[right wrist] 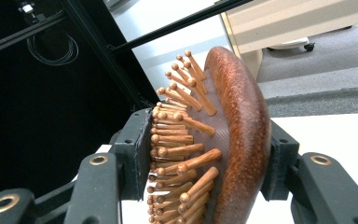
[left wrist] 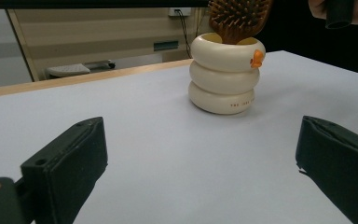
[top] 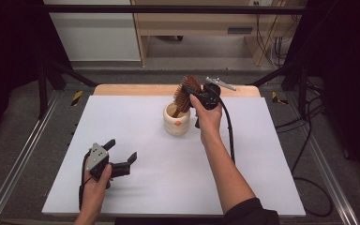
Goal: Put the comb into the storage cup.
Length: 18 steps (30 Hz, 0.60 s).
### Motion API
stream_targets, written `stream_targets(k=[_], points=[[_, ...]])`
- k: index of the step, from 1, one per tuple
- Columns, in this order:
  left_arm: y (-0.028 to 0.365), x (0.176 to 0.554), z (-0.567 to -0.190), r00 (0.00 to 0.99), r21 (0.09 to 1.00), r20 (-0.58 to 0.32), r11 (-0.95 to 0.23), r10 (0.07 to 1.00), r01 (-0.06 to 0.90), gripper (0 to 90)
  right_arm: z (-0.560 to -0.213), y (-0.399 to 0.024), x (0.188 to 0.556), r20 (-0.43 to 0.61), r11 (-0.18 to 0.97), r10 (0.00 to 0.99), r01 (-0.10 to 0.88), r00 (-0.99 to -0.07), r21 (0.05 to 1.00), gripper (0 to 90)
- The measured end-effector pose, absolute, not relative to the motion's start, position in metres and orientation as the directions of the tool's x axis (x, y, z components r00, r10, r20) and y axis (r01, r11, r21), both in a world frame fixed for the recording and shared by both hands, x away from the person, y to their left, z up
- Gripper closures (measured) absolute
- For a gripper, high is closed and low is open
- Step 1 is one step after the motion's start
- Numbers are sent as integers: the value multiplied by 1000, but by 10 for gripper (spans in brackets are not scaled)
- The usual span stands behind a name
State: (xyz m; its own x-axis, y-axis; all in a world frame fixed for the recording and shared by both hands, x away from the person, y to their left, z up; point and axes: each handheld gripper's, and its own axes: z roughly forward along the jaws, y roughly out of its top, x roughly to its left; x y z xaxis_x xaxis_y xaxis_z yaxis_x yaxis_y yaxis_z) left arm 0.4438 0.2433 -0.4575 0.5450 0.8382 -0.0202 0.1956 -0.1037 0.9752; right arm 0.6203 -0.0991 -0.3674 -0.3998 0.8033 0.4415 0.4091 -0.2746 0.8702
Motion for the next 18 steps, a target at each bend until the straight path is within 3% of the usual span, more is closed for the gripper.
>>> stream_targets(k=[18], points=[[243, 444, -458, 548, 975, -22, -104, 836, 197, 21, -372, -107, 620, 450, -281, 806, 421, -384, 862, 432]])
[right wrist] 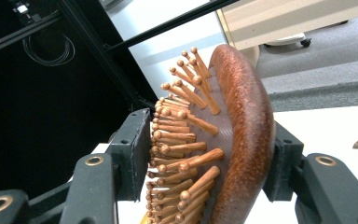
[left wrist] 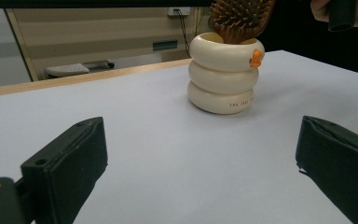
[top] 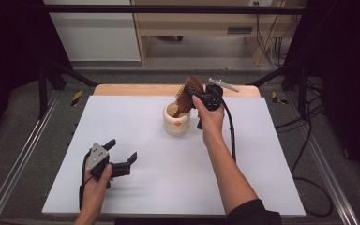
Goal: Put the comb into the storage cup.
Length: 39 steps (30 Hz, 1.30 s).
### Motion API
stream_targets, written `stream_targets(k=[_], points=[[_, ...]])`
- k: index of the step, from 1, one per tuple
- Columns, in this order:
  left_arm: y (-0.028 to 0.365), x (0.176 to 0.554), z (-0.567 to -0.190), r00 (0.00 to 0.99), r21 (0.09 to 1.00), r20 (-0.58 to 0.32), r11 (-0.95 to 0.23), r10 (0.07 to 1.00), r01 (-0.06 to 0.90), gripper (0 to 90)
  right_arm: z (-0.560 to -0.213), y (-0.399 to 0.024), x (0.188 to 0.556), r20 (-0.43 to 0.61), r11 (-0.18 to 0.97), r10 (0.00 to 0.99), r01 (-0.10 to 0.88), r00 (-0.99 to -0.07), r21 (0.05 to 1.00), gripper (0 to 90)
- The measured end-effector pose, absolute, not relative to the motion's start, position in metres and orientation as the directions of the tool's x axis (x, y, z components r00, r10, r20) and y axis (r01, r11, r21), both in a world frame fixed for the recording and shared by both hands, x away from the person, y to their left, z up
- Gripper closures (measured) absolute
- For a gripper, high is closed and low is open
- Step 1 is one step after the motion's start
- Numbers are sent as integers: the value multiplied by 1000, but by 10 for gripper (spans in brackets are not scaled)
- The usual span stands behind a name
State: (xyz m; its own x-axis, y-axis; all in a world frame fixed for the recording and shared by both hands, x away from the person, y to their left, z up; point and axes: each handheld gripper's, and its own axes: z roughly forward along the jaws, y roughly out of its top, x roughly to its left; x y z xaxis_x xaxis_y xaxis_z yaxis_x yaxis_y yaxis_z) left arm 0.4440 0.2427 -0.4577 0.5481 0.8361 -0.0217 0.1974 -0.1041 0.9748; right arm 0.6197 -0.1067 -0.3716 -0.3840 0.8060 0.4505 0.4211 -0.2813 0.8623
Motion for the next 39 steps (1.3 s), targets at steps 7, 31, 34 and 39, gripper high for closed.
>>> stream_targets(k=[7, 31, 34, 39], points=[[243, 444, -458, 547, 975, -23, -103, 837, 198, 21, -374, -110, 620, 452, -282, 807, 424, -380, 860, 422], [244, 445, -458, 542, 974, -19, -106, 840, 198, 21, -373, -100, 617, 413, -217, 819, 451, -398, 866, 227], [245, 445, -458, 541, 975, -21, -103, 841, 198, 21, -373, -99, 617, 415, -219, 819, 452, -396, 865, 215], [245, 444, -457, 539, 975, -22, -101, 842, 197, 20, -372, -98, 616, 407, -211, 822, 451, -399, 867, 191]])
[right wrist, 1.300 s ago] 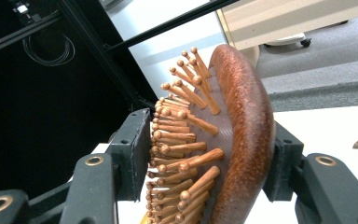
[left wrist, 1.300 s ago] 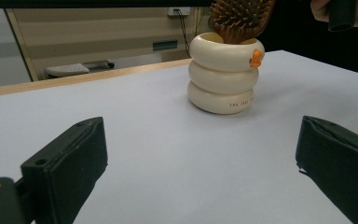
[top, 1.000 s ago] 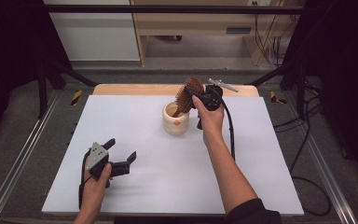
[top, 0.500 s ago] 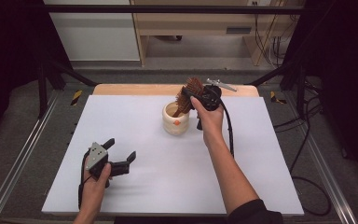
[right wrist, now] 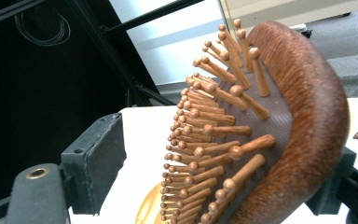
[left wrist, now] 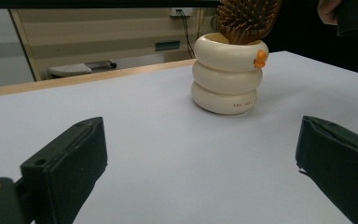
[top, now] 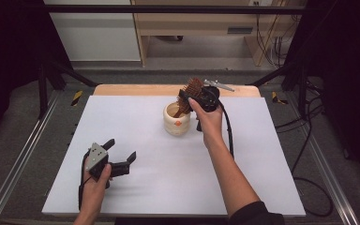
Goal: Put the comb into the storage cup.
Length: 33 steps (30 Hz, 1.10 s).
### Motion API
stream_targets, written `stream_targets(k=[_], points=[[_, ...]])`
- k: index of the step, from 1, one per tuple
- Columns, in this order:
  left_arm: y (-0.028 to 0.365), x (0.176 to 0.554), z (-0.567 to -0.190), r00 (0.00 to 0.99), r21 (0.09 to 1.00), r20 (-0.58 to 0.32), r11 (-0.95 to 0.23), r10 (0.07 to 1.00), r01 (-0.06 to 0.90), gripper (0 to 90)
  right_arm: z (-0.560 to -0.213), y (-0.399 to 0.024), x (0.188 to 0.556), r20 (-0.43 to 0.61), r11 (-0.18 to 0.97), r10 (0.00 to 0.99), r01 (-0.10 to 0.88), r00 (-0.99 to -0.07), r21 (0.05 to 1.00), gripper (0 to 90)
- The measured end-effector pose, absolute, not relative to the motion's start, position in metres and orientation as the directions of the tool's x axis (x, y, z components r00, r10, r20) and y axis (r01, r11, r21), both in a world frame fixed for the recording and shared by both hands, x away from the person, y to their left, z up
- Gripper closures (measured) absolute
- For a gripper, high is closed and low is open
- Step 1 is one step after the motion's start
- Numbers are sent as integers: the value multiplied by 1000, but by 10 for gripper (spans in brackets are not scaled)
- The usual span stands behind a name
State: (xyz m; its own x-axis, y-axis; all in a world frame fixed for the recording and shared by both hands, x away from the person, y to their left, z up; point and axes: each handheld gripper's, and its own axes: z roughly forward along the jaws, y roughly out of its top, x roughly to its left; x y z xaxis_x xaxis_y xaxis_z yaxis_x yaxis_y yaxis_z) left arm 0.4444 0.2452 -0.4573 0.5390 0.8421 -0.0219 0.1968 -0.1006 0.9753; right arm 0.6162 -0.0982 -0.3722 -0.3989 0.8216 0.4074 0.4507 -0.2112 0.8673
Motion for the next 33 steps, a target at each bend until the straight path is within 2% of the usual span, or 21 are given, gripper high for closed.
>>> stream_targets(k=[10, 33], points=[[246, 444, -457, 539, 975, -20, -103, 842, 197, 20, -367, -100, 612, 353, -159, 842, 439, -408, 885, 156], [248, 445, -458, 533, 975, -23, -99, 846, 199, 20, -354, -108, 602, 322, -136, 848, 414, -421, 900, 97]])
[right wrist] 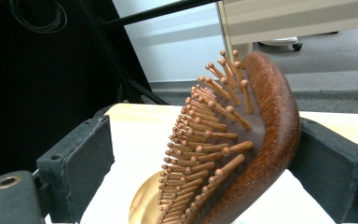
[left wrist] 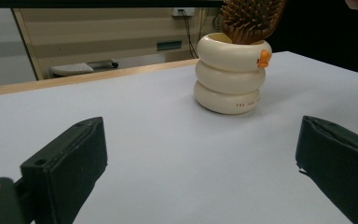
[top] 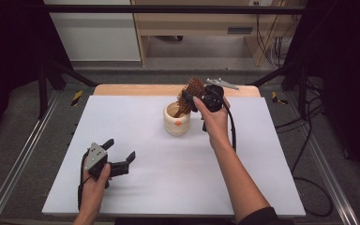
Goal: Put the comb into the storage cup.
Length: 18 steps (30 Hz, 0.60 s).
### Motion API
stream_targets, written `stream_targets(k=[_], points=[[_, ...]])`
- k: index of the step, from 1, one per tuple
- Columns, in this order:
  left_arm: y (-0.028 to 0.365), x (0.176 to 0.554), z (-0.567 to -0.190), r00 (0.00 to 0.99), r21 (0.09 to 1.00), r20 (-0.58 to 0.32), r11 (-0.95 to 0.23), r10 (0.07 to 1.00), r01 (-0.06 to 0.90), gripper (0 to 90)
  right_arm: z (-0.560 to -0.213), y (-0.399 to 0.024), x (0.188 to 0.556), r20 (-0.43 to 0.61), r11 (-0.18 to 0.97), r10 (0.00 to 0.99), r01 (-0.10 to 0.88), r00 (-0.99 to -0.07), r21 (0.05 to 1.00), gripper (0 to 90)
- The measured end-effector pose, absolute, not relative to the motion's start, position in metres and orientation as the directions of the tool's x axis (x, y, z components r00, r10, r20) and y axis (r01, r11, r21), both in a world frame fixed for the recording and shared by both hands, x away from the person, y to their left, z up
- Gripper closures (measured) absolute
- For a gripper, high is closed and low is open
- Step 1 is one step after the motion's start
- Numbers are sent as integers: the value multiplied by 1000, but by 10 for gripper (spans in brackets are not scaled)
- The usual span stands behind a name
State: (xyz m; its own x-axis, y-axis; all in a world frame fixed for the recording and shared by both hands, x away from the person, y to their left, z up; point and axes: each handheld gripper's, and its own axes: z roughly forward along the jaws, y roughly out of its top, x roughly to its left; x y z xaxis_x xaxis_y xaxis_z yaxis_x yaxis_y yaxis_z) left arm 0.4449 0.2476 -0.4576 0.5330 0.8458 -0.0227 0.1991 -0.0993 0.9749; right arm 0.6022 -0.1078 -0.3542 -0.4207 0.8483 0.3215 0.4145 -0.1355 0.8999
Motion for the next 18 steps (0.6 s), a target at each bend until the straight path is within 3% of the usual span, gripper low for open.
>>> stream_targets(k=[18], points=[[248, 445, -458, 533, 975, -22, -100, 846, 198, 19, -349, -114, 597, 298, -114, 850, 403, -433, 908, 77]])
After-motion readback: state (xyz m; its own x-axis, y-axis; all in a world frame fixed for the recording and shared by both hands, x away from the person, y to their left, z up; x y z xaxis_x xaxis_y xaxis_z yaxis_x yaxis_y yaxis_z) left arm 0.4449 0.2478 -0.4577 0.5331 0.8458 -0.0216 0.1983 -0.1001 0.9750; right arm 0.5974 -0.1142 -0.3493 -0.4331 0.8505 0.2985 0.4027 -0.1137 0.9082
